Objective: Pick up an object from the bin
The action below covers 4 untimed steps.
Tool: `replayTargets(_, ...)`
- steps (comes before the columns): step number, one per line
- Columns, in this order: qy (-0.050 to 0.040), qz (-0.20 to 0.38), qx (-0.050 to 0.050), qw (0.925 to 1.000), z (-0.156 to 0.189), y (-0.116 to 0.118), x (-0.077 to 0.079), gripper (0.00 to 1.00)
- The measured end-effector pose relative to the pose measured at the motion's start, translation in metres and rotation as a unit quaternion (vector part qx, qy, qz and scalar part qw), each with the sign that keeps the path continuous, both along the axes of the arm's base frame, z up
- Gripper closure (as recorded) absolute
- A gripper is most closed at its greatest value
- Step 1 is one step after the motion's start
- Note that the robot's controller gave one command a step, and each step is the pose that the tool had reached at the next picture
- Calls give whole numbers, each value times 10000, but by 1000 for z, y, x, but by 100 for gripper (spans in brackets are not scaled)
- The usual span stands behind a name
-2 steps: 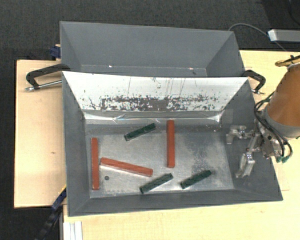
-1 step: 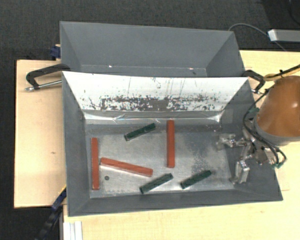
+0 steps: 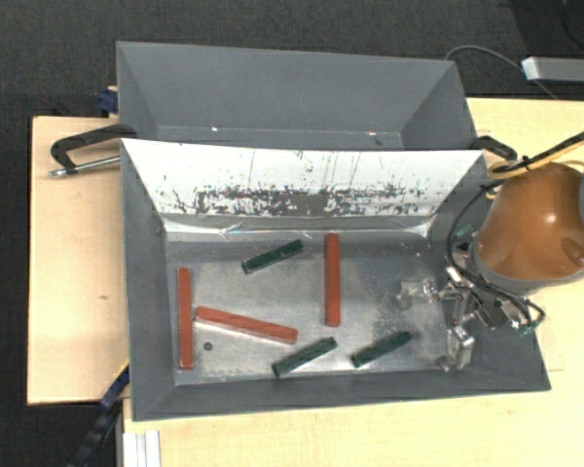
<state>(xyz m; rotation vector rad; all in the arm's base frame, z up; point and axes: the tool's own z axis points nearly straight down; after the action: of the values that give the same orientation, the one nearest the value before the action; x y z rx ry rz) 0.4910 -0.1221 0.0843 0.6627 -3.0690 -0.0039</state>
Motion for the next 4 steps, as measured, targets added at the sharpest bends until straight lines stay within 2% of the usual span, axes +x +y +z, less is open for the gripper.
replayTargets(1,-41,-1064,-6,9943,16,-4,4,0)
replayTargets(2,-42,-1370,-9,9906,23,-5,5,0)
replayTargets(3,-45,160,-11,9999,23,7,6,0)
replayTargets(4,-19,-480,-6,9988,3,42,9,0)
